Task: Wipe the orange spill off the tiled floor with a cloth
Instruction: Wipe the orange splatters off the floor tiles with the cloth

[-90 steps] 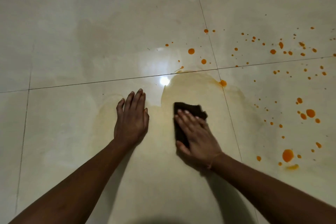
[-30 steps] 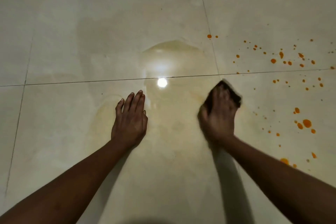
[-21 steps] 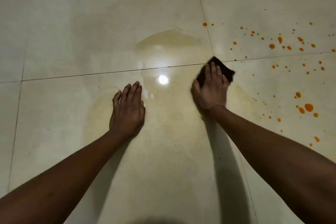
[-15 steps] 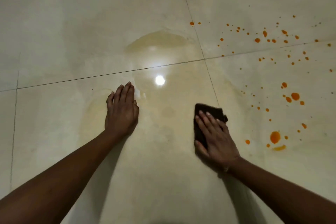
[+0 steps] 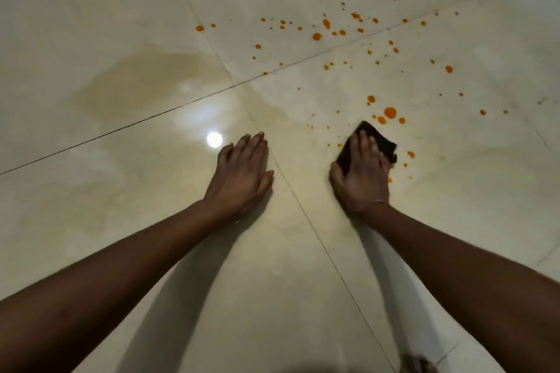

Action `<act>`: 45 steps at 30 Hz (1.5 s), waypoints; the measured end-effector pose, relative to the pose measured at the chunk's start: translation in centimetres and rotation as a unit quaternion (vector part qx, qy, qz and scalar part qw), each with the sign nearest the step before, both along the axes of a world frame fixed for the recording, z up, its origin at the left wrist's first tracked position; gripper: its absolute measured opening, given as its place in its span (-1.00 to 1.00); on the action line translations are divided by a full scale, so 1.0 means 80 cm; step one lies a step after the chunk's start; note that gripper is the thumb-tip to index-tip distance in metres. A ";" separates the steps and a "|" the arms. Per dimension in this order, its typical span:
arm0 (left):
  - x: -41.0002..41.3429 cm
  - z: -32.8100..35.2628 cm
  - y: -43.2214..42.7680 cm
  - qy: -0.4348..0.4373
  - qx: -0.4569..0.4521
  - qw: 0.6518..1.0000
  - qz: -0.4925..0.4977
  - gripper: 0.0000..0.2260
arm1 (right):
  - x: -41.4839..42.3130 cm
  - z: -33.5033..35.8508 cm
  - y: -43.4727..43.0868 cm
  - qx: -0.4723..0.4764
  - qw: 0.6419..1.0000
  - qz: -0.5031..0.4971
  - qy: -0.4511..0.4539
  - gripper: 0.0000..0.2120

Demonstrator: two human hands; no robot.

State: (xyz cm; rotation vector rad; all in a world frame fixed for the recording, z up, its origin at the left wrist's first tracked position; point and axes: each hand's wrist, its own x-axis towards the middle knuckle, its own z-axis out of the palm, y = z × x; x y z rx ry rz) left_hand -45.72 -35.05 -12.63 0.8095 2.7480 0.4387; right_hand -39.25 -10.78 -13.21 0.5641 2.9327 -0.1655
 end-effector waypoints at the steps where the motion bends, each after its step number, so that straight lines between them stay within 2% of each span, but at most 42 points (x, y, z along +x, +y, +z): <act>1: -0.005 -0.008 0.009 0.002 -0.003 1.000 -0.013 -0.46 | 0.008 -0.005 -0.005 -0.001 1.000 0.021 0.013 -0.30; 4: -0.005 -0.018 0.016 0.010 -0.019 1.000 -0.019 -0.43 | 0.123 -0.013 -0.008 -0.031 0.989 0.142 -0.013 -0.24; 5: -0.004 -0.018 0.018 0.011 -0.019 1.000 -0.021 -0.43 | 0.152 -0.005 0.015 -0.035 0.991 0.128 -0.019 -0.25; 7: -0.002 -0.017 0.018 0.014 -0.019 1.000 -0.020 -0.43 | 0.139 -0.002 0.064 -0.026 0.999 0.031 0.003 -0.26; 9: -0.001 -0.023 0.022 0.021 -0.017 0.999 -0.019 -0.46 | 0.066 0.002 0.089 -0.014 0.995 -0.101 0.017 -0.28; 10: 0.000 -0.026 0.022 0.029 -0.014 0.999 -0.015 -0.47 | 0.032 0.000 0.079 -0.013 0.993 -0.118 0.018 -0.28; 12: -0.002 -0.029 0.023 0.036 -0.004 0.999 -0.013 -0.48 | 0.008 -0.014 0.029 -0.011 0.999 -0.031 0.042 -0.26; 14: 0.001 -0.025 0.023 0.028 -0.001 0.999 -0.018 -0.48 | 0.059 -0.023 -0.022 -0.035 0.992 0.115 0.033 -0.25; 15: 0.000 -0.022 0.023 0.024 0.000 1.000 -0.018 -0.47 | 0.096 -0.019 -0.027 -0.047 0.985 0.167 0.024 -0.25; 17: 0.000 -0.020 0.024 0.016 -0.002 1.000 -0.021 -0.46 | 0.136 -0.006 0.017 -0.069 0.978 0.198 0.017 -0.26; 18: -0.002 -0.021 0.023 0.010 -0.007 0.999 -0.031 -0.45 | 0.135 -0.007 0.053 -0.048 0.985 0.165 0.029 -0.27; 20: -0.008 -0.028 0.021 -0.008 -0.029 0.998 -0.054 -0.38 | 0.083 0.003 0.116 -0.016 1.000 0.000 0.012 -0.28; 21: -0.011 -0.031 0.018 -0.024 -0.045 0.996 -0.069 -0.33 | 0.042 0.006 0.130 -0.001 0.997 -0.076 0.018 -0.29; 22: -0.016 -0.033 0.017 -0.038 -0.062 0.994 -0.082 -0.26 | 0.001 0.004 0.124 0.009 0.994 -0.108 0.023 -0.29; 24: -0.024 -0.031 0.018 -0.067 -0.094 0.989 -0.090 -0.14 | -0.056 -0.011 0.067 -0.012 0.998 -0.042 0.039 -0.27; 26: -0.028 -0.020 0.019 -0.093 -0.124 0.983 -0.097 -0.04 | -0.056 -0.019 0.004 -0.047 0.985 0.165 0.027 -0.26; 28: -0.032 -0.004 0.024 -0.118 -0.168 0.972 -0.114 0.07 | -0.017 -0.012 0.015 -0.025 0.919 0.393 -0.020 -0.27; 29: -0.032 0.004 0.025 -0.128 -0.197 0.964 -0.125 0.13 | -0.010 -0.005 0.051 -0.011 0.880 0.475 -0.025 -0.27; 30: -0.032 0.010 0.027 -0.130 -0.221 0.958 -0.132 0.18 | -0.013 0.002 0.093 -0.002 0.855 0.517 -0.030 -0.28; 31: -0.031 0.015 0.031 -0.128 -0.239 0.953 -0.137 0.22 | -0.018 0.010 0.135 0.005 0.857 0.512 -0.055 -0.27; 33: -0.028 0.021 0.038 -0.130 -0.260 0.948 -0.132 0.26 | -0.032 0.020 0.194 0.023 0.899 0.427 -0.096 -0.25; 34: -0.027 0.024 0.042 -0.134 -0.268 0.946 -0.127 0.26 | -0.041 0.017 0.206 0.031 0.923 0.374 -0.083 -0.26; 37: -0.023 0.031 0.055 -0.157 -0.292 0.938 -0.105 0.25 | -0.098 0.006 0.181 0.008 0.988 0.151 -0.012 -0.30; 38: -0.021 0.034 0.059 -0.166 -0.298 0.935 -0.099 0.24 | -0.124 0.008 0.163 -0.004 0.995 0.099 -0.002 -0.30; 39: -0.020 0.036 0.063 -0.169 -0.303 0.933 -0.096 0.24 | -0.145 0.011 0.146 -0.013 0.996 0.093 -0.004 -0.30; 41: -0.019 0.041 0.067 -0.172 -0.307 0.932 -0.086 0.22 | -0.156 0.008 0.110 -0.025 0.978 0.208 -0.004 -0.28; 43: -0.017 0.046 0.067 -0.185 -0.296 0.934 -0.071 0.22 | -0.104 0.002 0.086 -0.046 0.929 0.367 -0.024 -0.26; 45: -0.017 0.045 0.065 -0.193 -0.279 0.939 -0.056 0.23 | -0.034 0.002 0.103 -0.060 0.888 0.455 -0.041 -0.25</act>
